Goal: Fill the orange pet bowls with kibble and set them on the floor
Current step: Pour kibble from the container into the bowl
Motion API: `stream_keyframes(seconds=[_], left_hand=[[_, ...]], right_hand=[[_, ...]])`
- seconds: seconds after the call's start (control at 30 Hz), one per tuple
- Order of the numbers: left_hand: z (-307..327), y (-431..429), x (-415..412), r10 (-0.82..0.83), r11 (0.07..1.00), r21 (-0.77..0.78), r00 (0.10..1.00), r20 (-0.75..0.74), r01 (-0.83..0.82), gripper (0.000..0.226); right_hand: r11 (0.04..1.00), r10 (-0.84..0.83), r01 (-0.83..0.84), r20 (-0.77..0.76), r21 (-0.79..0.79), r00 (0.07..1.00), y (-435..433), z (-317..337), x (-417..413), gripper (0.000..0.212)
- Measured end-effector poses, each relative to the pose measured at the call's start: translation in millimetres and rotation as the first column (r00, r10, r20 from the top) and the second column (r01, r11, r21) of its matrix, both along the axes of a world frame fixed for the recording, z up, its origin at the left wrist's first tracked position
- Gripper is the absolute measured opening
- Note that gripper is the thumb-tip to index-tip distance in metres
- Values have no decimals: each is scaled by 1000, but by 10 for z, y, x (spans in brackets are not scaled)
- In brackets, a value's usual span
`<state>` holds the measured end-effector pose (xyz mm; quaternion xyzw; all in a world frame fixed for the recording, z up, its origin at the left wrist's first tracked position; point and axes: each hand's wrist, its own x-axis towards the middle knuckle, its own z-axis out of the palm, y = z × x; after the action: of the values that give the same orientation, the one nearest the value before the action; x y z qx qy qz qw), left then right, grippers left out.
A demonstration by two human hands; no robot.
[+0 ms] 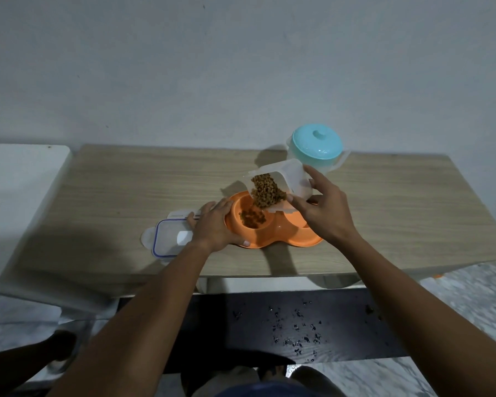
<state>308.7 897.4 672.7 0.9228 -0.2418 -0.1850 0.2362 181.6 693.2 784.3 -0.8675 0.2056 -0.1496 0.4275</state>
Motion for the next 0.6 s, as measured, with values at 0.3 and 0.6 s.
stream_keyframes(seconds=[0.3,0.6], left_hand=[[22,-3,-4,-9,1000,22,1000,-1,9,126],[21,-15,-10,-5,999,38,1000,2,5,127]], right_hand=[[996,-40,41,-6,76,999,-67,-29,-2,77],[994,-32,29,22,109,999,-84,-82,-1,75]])
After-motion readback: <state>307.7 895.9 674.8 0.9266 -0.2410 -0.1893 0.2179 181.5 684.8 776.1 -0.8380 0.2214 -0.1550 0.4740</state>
